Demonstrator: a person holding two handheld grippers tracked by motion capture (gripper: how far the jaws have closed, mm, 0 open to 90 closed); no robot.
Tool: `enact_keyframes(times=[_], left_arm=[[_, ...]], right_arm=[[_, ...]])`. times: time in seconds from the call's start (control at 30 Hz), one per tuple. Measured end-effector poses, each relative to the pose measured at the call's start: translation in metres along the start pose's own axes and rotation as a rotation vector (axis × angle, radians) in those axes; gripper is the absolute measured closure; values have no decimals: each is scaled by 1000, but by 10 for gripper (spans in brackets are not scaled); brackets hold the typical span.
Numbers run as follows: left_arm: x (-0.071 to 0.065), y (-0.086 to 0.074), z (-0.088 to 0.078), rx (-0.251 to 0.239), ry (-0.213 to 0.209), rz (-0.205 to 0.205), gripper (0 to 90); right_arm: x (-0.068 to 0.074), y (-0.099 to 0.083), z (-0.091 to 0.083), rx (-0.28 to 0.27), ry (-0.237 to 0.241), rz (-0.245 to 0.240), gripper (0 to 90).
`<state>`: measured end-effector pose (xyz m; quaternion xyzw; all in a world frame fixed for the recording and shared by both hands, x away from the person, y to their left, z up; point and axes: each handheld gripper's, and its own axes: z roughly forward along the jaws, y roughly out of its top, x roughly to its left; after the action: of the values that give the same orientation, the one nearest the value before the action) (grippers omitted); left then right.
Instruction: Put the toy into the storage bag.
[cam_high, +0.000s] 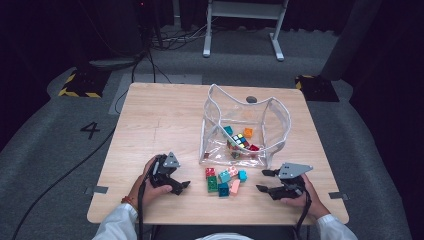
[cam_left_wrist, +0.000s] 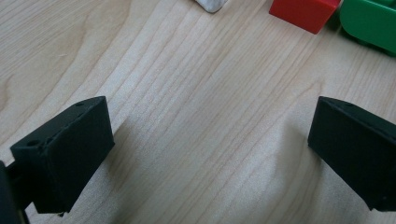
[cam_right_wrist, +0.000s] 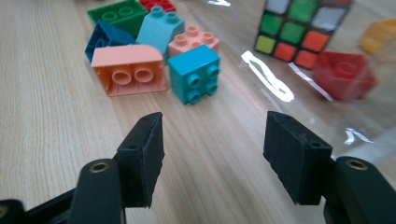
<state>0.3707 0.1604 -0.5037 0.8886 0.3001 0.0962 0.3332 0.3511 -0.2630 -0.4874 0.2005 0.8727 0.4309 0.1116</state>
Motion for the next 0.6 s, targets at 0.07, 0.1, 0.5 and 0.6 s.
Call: enact_keyframes(times=[0.07,0.1,0.5,0.6], left_arm=[[0,0,0,0,0,0,2],[0,0,0,0,0,0,2],[0,0,0,-1,4,-1,2],[0,0,0,-2,3,-1,2]], right_arm=[[3,1,7,15,15,-4,388],[3,1,7,15,15,-4,388],[10,14,43,55,28,-18,401],[10,17,47,52,13,-26,395]])
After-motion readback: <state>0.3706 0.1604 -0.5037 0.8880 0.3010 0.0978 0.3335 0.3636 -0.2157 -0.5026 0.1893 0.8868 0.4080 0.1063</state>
